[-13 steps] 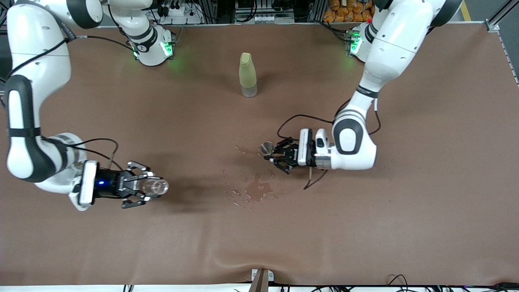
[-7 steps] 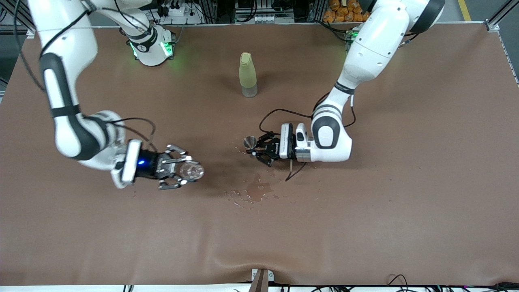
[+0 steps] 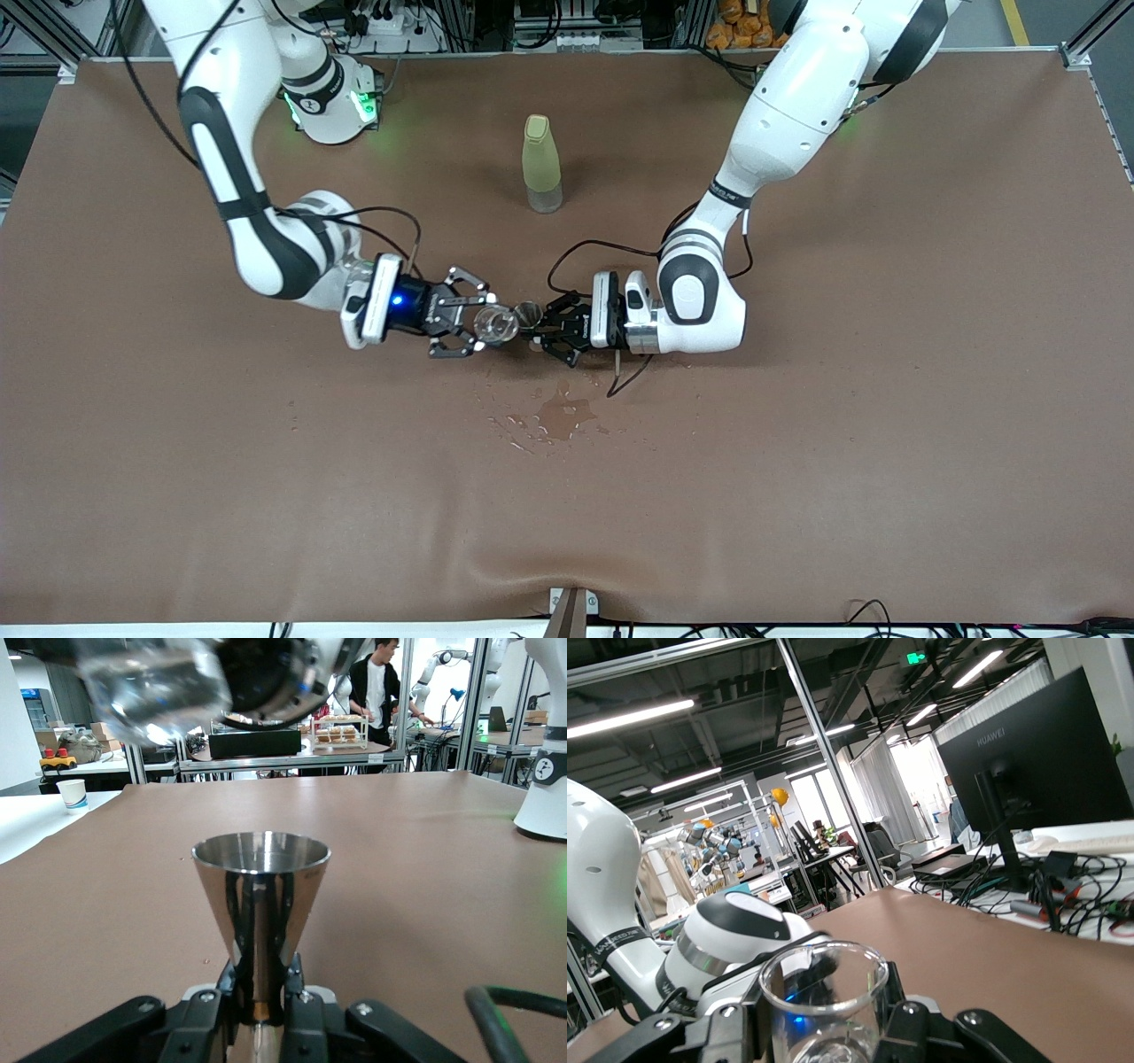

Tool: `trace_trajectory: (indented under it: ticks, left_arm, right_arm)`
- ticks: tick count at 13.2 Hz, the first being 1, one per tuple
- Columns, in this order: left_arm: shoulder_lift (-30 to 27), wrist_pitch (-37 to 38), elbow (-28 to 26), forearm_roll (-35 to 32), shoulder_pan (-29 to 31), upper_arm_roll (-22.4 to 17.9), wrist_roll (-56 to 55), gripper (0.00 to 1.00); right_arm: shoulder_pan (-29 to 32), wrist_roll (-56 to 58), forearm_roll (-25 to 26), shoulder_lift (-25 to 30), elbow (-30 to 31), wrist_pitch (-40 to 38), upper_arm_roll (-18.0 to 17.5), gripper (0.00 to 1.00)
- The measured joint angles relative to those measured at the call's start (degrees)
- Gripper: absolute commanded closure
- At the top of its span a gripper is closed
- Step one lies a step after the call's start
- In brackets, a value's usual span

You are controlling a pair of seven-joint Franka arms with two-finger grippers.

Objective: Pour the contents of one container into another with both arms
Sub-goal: 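Tilt the beaker with the right gripper over the held jigger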

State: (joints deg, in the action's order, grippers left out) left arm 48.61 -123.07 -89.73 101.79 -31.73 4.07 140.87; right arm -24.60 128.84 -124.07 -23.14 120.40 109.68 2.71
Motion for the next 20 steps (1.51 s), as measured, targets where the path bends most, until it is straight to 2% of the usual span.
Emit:
trace_trajectory:
  ticks: [5, 9, 20]
  left_arm:
    - [0.1, -0.1, 0.1, 0.0, 0.0, -0.1, 0.0, 1.0]
    - [0.3, -0.3, 0.2, 0.0, 0.0, -0.1, 0.0, 1.0]
    - [0.6, -0.4, 0.4, 0.0, 0.0, -0.1, 0.0, 1.0]
  right_arm:
    - [-2.5, -1.9, -3.1, 4.1, 4.5, 4.6, -0.1, 0.73]
    - [-6.3, -6.1, -9.8, 5.4, 5.5, 5.7, -0.4, 0.73]
    - [-7.6, -18.2, -12.4, 5.3, 6.1, 8.7, -0.2, 0.75]
